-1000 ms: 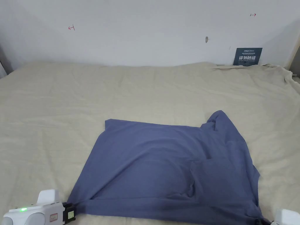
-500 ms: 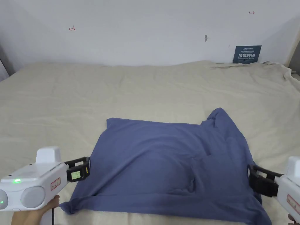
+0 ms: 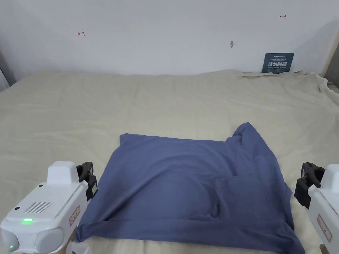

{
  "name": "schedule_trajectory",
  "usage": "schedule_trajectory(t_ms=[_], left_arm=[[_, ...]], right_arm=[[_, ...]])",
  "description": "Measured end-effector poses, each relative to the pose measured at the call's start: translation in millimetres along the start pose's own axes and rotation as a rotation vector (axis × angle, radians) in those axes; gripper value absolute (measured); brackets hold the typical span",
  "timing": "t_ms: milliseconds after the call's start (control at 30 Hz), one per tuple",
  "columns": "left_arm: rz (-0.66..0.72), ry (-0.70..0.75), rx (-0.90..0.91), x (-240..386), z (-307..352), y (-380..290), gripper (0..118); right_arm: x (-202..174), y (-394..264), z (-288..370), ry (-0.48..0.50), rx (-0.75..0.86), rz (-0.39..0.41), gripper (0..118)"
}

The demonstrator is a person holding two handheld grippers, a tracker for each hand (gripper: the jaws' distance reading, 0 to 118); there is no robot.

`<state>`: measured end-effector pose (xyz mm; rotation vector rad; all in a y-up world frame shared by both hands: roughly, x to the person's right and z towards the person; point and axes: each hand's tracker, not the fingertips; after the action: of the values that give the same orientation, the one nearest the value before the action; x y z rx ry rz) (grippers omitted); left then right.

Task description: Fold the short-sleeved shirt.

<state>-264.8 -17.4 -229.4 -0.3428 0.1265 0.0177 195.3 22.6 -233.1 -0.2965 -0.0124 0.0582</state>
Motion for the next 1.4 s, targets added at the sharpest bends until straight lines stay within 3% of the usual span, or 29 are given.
schedule_trajectory(t_ms=[233, 500, 567, 600, 633, 667, 733, 967, 1000, 1067, 1100, 1133, 1300, 1400], left_arm=[[-0.036, -0.014, -0.130, -4.3, -8.4, -10.4, 0], [0.069, -0.038, -0.422, -34.9, -34.9, -36.3, 0], [0.086, -0.025, -0.486, -39.8, -41.0, -44.9, 17], [0.102, -0.035, -0.517, -44.3, -45.7, -50.1, 34], [0.129, -0.039, -0.558, -49.1, -51.4, -55.1, 66], [0.150, -0.042, -0.603, -51.9, -56.8, -61.2, 82], [0.183, -0.042, -0.655, -59.4, -66.2, -73.0, 98], [0.166, 0.023, -0.712, -66.3, -83.3, -98.4, 94], [0.167, 0.024, -0.712, -67.2, -84.9, -100.7, 84], [0.161, 0.030, -0.706, -66.6, -88.2, -104.1, 35], [0.144, 0.033, -0.715, -65.1, -90.5, -105.2, 18], [0.125, 0.027, -0.724, -63.5, -91.0, -105.8, 8], [0.085, 0.015, -0.693, -53.1, -85.2, -98.4, 0], [0.078, 0.005, -0.661, -51.7, -77.7, -89.7, 0]], right_arm=[[-0.7, -3.4, -3.2, 0.011, -0.020, -0.017, 0], [2.2, -10.1, -7.5, 0.018, -0.046, -0.013, 0], [4.3, -12.9, -9.7, 0.017, -0.059, -0.020, 0], [5.4, -14.7, -11.1, 0.018, -0.067, -0.025, 0], [6.4, -15.9, -11.9, 0.019, -0.073, -0.029, 0], [6.8, -16.9, -12.3, 0.019, -0.076, -0.030, 0], [5.2, -17.7, -11.4, 0.017, -0.085, -0.026, 0], [10.4, -24.2, -13.3, 0.013, -0.119, -0.029, 0], [11.2, -25.4, -13.8, 0.013, -0.124, -0.029, 0], [12.2, -27.4, -14.3, 0.012, -0.134, -0.026, 0], [13.2, -28.9, -15.0, 0.011, -0.140, -0.025, 0], [14.8, -30.8, -15.5, 0.012, -0.146, -0.027, 0], [26.7, -46.0, -22.9, 0.001, -0.204, -0.048, 0], [35.4, -64.1, -35.3, 0.003, -0.317, -0.069, 9]])
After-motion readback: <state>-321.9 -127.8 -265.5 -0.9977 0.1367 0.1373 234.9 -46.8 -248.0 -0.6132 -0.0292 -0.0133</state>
